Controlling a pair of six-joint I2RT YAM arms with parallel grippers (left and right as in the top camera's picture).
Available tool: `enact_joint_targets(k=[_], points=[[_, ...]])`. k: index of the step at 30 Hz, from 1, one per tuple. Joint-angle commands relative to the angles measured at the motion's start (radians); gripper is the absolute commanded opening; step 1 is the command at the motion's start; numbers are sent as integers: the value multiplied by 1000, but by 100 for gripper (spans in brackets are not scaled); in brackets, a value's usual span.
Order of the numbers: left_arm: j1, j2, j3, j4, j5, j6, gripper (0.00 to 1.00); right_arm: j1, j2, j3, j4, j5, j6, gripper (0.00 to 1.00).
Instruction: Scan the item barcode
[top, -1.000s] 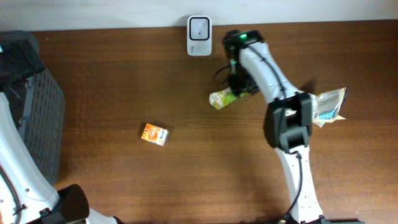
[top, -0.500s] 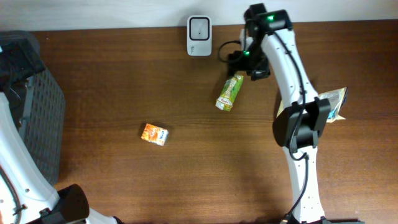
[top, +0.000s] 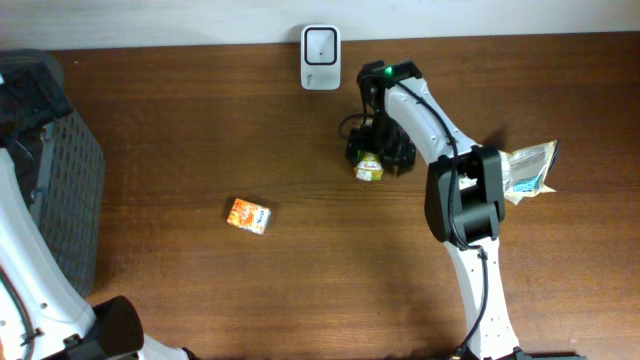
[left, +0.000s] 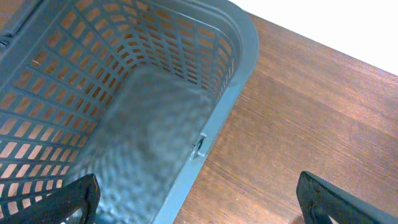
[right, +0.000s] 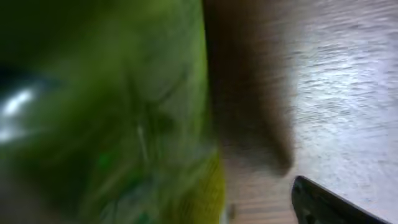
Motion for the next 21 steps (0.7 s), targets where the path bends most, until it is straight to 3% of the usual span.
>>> enact_joint_targets(k=[1,6,11,14,16,21], points=[[3,3,9,2,0,15,99,14,-4,-12,22,24,-134,81],[3,3,9,2,0,15,99,11,-5,-6,25,24,-396,66],[3,3,9,2,0,15,99,12,-22,50,-9,24,-533,66],[3,3,9,2,0,15,99,10,-31,90,-46,20,-606,77],[3,3,9,2,0,15,99,10,-31,94,-76,20,-662,77],[3,3,9,2,0,15,99,10,-30,91,-83,16,-701,65]])
